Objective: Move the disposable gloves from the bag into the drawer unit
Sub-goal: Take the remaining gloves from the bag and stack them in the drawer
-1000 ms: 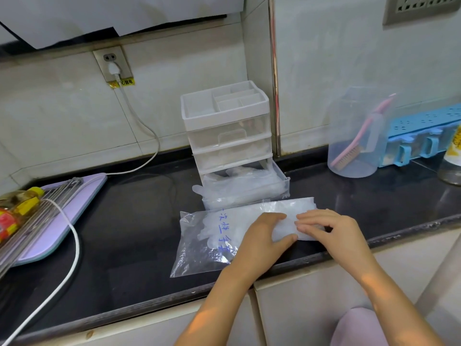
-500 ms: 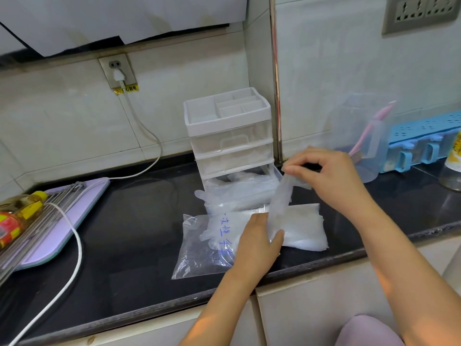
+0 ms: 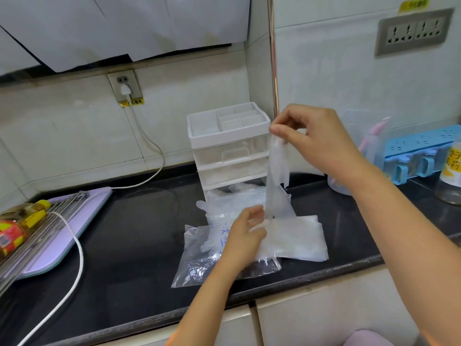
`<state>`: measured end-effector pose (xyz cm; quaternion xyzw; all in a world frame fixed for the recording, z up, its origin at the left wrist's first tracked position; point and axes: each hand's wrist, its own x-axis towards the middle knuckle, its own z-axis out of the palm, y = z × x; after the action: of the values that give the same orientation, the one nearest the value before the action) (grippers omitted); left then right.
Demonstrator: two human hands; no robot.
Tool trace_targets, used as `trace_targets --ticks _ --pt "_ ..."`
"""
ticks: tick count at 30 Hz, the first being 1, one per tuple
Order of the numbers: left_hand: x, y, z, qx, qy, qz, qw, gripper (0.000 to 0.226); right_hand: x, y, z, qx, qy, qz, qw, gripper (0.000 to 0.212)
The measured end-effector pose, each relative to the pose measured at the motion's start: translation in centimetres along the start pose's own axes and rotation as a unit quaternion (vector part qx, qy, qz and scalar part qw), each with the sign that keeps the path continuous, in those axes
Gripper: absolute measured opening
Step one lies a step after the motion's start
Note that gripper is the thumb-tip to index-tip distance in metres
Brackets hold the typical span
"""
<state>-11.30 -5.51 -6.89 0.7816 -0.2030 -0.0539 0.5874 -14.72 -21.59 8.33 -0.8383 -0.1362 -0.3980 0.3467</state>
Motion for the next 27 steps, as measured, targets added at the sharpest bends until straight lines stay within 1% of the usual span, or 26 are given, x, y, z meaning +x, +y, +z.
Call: trace_targets --ticks 2,3,4,5,6,7,8,9,10,12,14,15,17,20,22,23,25,26,27 --pt "0.0 1.5 -1.2 -0.070 0.055 0.031 0.996 0.044 0.3 -0.3 0.5 -0.035 -0.014 0.001 0.999 0.009" --pt "-0.1 2.3 -1.7 -0.099 0.085 0.050 0.990 0.036 0.5 -0.4 0.8 -0.057 -0.023 0.001 0.998 0.011" --pt "-0.2 3.0 -2.1 -0.128 0.098 0.062 0.985 0.028 0.6 -0.7 1.1 -0.078 -0.034 0.003 0.996 0.012" --pt "-0.3 3.8 -2.4 -0.146 0.093 0.074 0.982 0.032 0.7 -0.9 1.5 -0.095 -0.043 0.007 0.995 0.012" --pt "-0.5 4.5 -2.5 -0.146 0.083 0.083 0.982 0.048 0.8 -1.1 1.8 -0.106 -0.051 0.015 0.993 0.012" --pt "-0.6 5.2 -2.3 -0.124 0.070 0.090 0.986 0.062 0.9 -1.2 2.1 -0.110 -0.060 0.028 0.992 0.012" --pt "-0.6 5.7 -2.0 -0.090 0.064 0.093 0.990 0.069 0.9 -1.4 2.3 -0.109 -0.070 0.044 0.991 0.012" --pt "-0.6 5.9 -1.7 -0.046 0.066 0.103 0.991 0.070 1.0 -1.4 2.5 -0.103 -0.081 0.060 0.990 0.012" --pt "-0.5 5.9 -1.4 -0.005 0.082 0.115 0.990 0.065 1.1 -1.5 2.7 -0.093 -0.092 0.074 0.989 0.012" --pt "-0.1 5.7 -1.5 0.025 0.124 0.137 0.982 0.040 1.2 -1.4 2.8 -0.062 -0.113 0.105 0.986 0.014" --pt "0.2 5.7 -2.2 -0.007 0.135 0.141 0.981 0.009 1.2 -1.2 2.6 -0.032 -0.143 0.131 0.981 0.019" --pt "0.3 5.9 -2.7 -0.022 0.128 0.138 0.982 0.006 1.1 -0.8 2.4 -0.020 -0.161 0.144 0.976 0.023" --pt "0.4 6.1 -3.7 -0.064 0.098 0.118 0.986 0.023 1.0 0.1 1.8 0.001 -0.204 0.174 0.963 0.030" --pt "0.6 6.1 -4.9 -0.140 0.048 0.052 0.988 0.047 0.3 1.8 1.0 0.010 -0.277 0.209 0.938 0.038" --pt "1.0 6.1 -5.2 -0.152 0.034 0.021 0.988 0.044 -0.3 2.6 0.9 0.021 -0.321 0.225 0.920 0.043" --pt "1.2 6.0 -5.4 -0.150 0.029 0.011 0.988 0.045 -0.6 2.9 1.0 0.034 -0.340 0.228 0.912 0.041" --pt "1.6 5.7 -5.5 -0.143 0.022 -0.008 0.989 0.048 -1.2 3.4 1.4 0.082 -0.370 0.229 0.896 0.019" --pt "1.7 5.7 -5.5 -0.140 0.017 -0.015 0.990 0.049 -1.4 3.6 1.7 0.105 -0.374 0.235 0.891 0.011" --pt "1.9 5.5 -5.5 -0.141 0.010 -0.023 0.990 0.049 -1.4 4.1 2.0 0.128 -0.366 0.245 0.888 0.008"
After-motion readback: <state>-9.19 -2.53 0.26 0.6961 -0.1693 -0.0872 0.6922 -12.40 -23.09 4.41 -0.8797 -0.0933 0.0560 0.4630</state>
